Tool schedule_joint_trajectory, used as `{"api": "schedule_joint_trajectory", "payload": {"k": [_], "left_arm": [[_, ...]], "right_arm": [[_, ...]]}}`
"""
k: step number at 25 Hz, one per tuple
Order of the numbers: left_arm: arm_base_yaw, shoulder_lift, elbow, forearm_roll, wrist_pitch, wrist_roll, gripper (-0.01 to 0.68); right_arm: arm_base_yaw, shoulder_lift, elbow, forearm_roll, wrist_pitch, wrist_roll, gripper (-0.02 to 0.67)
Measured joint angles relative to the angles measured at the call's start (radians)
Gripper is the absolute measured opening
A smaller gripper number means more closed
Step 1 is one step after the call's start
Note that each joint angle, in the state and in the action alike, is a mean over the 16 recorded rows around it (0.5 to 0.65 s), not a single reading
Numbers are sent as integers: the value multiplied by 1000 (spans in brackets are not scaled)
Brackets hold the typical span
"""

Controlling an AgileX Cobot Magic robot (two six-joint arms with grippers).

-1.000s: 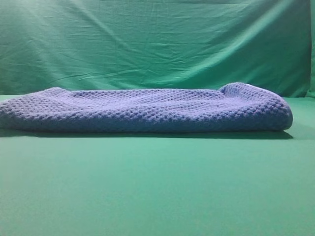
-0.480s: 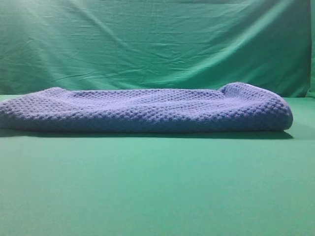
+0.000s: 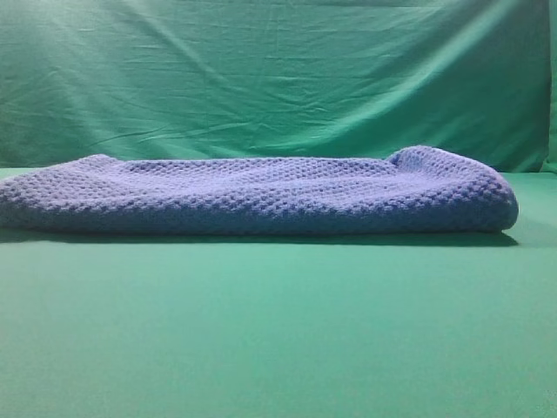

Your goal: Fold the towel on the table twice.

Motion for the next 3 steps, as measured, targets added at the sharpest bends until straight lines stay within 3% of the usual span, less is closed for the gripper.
{"api": "schedule_joint_trajectory", "payload": {"k": [3], "left_arm": [[0,0,0,0,0,0,0]], "right_arm": [[0,0,0,0,0,0,48]]}}
